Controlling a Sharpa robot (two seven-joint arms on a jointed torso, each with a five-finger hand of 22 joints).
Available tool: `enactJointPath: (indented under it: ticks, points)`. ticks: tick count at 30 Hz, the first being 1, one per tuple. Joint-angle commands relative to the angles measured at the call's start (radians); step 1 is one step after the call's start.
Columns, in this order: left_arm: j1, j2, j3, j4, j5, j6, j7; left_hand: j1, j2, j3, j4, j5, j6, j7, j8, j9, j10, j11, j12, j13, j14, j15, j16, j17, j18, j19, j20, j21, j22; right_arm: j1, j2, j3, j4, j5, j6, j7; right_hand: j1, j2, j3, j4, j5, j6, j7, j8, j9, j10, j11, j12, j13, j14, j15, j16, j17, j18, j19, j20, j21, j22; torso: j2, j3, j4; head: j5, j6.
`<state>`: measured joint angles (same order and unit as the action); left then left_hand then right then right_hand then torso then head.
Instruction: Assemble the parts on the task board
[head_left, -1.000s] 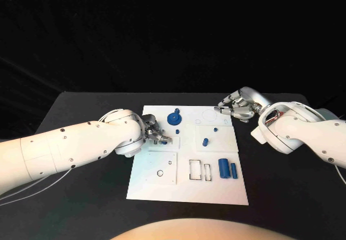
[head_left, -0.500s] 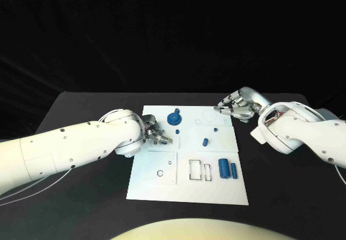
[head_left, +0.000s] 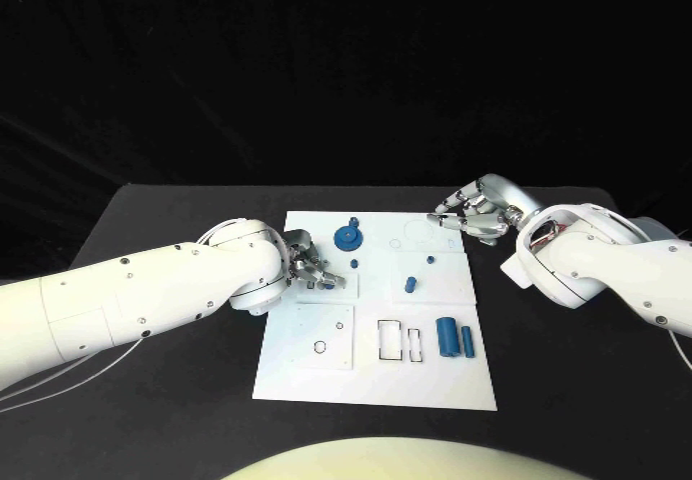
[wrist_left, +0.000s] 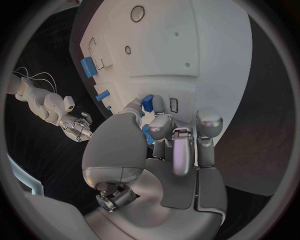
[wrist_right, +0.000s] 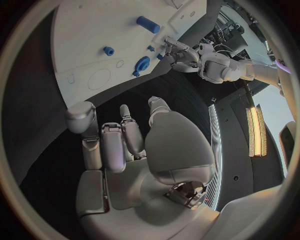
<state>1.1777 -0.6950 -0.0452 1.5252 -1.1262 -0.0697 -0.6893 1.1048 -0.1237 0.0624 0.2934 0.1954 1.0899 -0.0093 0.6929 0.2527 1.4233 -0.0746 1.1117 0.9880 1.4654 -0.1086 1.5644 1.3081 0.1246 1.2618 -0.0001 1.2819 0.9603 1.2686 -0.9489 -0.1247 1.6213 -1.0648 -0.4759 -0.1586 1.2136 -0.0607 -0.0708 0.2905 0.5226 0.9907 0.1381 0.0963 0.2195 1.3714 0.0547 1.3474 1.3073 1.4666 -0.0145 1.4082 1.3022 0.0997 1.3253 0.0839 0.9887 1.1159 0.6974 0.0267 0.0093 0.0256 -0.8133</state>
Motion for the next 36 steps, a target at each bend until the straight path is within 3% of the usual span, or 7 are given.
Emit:
enactJointPath:
  ticks: [1, 16, 25, 34, 36]
  points:
    - [0.000, 0.002, 0.001, 0.001, 0.001, 0.008, -0.005, -0.002, 0.011, -0.011, 0.001, 0.003, 0.006, 0.002, -0.003, -0.001, 0.003, 0.004, 0.005, 0.001, 0.104, -0.007, 0.004, 0.257, -0.008, 0.006, 0.002, 0.005, 0.001, -0.001, 0.000, 0.000, 0.000, -0.003, -0.003, 0.010, -0.004, 0.007, -0.006, 0.000, 0.004, 0.004, -0.004, 0.005, 0.001, 0.000, -0.002, 0.004, 0.021, 0.045, -0.008, -0.003, 0.001, 0.020, 0.007, -0.001, -0.005, -0.001, 0.000, -0.0004, 0.0004, 0.000, 0.000]
    - [0.000, -0.009, 0.004, 0.009, 0.020, 0.023, -0.002, -0.008, 0.010, -0.052, 0.001, 0.004, 0.006, 0.002, -0.002, -0.004, 0.003, 0.004, 0.004, 0.000, 0.103, -0.007, 0.003, 0.255, -0.007, 0.004, 0.002, 0.004, -0.002, -0.002, 0.001, 0.000, -0.002, -0.002, -0.004, 0.012, -0.015, 0.012, -0.011, 0.001, 0.004, 0.004, -0.003, 0.005, 0.001, 0.000, -0.002, 0.004, 0.020, 0.045, -0.008, -0.004, 0.001, 0.020, 0.009, -0.001, -0.004, 0.000, 0.000, -0.0015, 0.0001, 0.000, 0.002]
    - [0.005, -0.023, 0.018, 0.020, 0.095, 0.007, 0.010, -0.018, 0.006, -0.106, 0.002, 0.008, -0.020, 0.012, -0.008, -0.011, -0.029, 0.012, -0.045, -0.057, 0.092, -0.004, -0.016, 0.210, 0.001, -0.021, 0.003, -0.022, -0.048, -0.005, 0.003, 0.000, -0.005, -0.001, -0.005, 0.013, -0.020, 0.015, -0.014, 0.001, 0.004, 0.003, -0.003, 0.005, 0.002, 0.000, -0.002, 0.004, 0.020, 0.045, -0.008, -0.004, 0.000, 0.020, 0.009, -0.001, -0.006, -0.001, 0.000, -0.0005, 0.0010, -0.001, 0.006]
    - [0.018, -0.038, 0.039, 0.018, 0.162, -0.009, 0.027, -0.015, 0.009, -0.125, 0.001, 0.009, -0.046, 0.023, -0.012, -0.015, -0.064, 0.021, -0.092, -0.115, 0.081, 0.002, -0.035, 0.169, 0.009, -0.048, 0.008, -0.050, -0.095, -0.007, 0.005, 0.000, -0.010, 0.001, -0.007, 0.013, -0.023, 0.016, -0.016, 0.001, 0.004, 0.003, -0.003, 0.005, 0.002, 0.000, -0.002, 0.004, 0.020, 0.045, -0.008, -0.005, 0.000, 0.020, 0.009, -0.001, -0.007, -0.001, -0.001, 0.0001, 0.0001, 0.002, 0.009]
    - [0.024, -0.043, 0.043, 0.015, 0.169, -0.003, 0.033, 0.007, 0.013, -0.123, 0.000, 0.008, -0.061, 0.028, -0.016, -0.017, -0.086, 0.026, -0.124, -0.153, 0.077, 0.007, -0.042, 0.156, 0.013, -0.060, 0.011, -0.062, -0.115, -0.008, 0.005, 0.000, -0.010, 0.001, -0.007, 0.013, -0.023, 0.016, -0.016, 0.001, 0.004, 0.003, -0.003, 0.005, 0.002, 0.000, -0.002, 0.004, 0.020, 0.045, -0.008, -0.005, 0.000, 0.020, 0.009, -0.001, -0.007, -0.001, -0.001, 0.0000, 0.0001, 0.001, 0.012]
